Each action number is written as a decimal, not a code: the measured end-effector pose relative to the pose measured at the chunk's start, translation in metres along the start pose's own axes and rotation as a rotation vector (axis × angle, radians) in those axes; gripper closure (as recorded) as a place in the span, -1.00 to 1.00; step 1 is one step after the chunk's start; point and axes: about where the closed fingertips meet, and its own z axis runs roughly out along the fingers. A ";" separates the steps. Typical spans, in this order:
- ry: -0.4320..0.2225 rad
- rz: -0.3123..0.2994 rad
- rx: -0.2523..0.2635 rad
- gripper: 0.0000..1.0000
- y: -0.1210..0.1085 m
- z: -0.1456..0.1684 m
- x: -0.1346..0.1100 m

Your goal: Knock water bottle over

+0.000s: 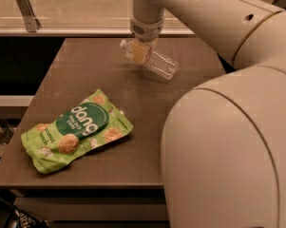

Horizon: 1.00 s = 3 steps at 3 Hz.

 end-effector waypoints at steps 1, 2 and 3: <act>0.027 -0.017 -0.031 1.00 0.003 0.013 -0.003; 0.046 -0.030 -0.059 1.00 0.005 0.025 -0.006; 0.047 -0.031 -0.060 0.66 0.006 0.028 -0.007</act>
Offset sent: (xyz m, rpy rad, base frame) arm 0.0107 0.0137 -0.0311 -0.0192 0.1074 0.0473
